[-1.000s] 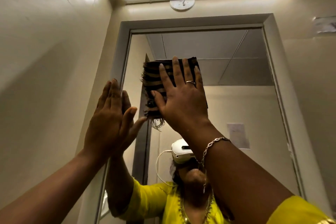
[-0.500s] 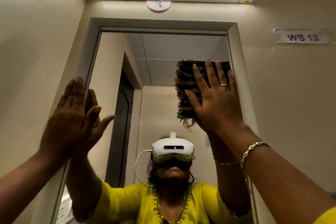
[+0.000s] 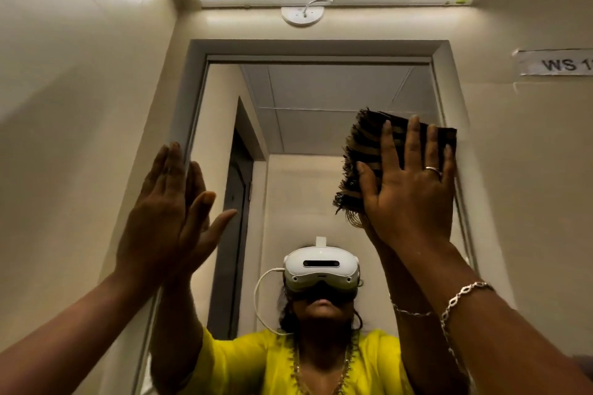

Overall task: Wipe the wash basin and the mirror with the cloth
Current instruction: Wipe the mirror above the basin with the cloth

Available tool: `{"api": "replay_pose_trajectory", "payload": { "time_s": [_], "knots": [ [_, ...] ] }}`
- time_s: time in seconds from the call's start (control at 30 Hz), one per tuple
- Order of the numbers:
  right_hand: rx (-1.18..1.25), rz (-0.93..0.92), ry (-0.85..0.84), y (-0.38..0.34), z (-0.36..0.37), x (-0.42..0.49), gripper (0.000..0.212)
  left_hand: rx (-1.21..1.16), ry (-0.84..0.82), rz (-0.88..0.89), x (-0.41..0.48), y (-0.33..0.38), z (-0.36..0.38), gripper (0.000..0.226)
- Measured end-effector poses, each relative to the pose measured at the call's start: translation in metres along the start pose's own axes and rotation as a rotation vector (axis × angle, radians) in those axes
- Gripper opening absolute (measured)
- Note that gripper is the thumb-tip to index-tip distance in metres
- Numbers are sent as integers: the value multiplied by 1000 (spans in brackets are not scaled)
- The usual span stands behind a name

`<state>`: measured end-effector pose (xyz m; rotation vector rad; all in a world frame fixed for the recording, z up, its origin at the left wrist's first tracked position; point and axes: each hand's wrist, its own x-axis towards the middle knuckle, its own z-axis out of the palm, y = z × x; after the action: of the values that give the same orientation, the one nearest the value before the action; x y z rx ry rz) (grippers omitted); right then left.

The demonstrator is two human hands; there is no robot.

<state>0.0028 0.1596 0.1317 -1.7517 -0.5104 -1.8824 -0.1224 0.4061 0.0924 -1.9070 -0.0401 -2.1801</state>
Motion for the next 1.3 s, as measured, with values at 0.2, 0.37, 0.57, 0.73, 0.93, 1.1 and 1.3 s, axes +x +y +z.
{"api": "replay_pose_trajectory", "payload": {
  "time_s": [0.2,0.37,0.57,0.73,0.93,1.1,1.3],
  "knots": [
    [37,-42,-12,-67,9,-16,65,-166,-14,-104,-1,3,-9,116],
    [75,-111,-17,-127,17,-25,64,-304,-23,-125,-1,8,-15,114],
    [75,-123,-100,-174,18,-21,63,-349,-13,-165,-3,-2,-9,99],
    [117,-281,-202,-192,18,-20,63,-378,-7,-153,-2,-4,-9,97],
    [118,-315,-223,-187,18,-24,62,-284,-25,-124,-2,-4,-9,99],
    [209,-302,-191,-169,17,-28,64,-224,-42,-112,-3,-4,-8,100],
    [178,-243,-34,-130,18,-34,61,-212,-46,-62,-2,5,-17,106]
  ]
}}
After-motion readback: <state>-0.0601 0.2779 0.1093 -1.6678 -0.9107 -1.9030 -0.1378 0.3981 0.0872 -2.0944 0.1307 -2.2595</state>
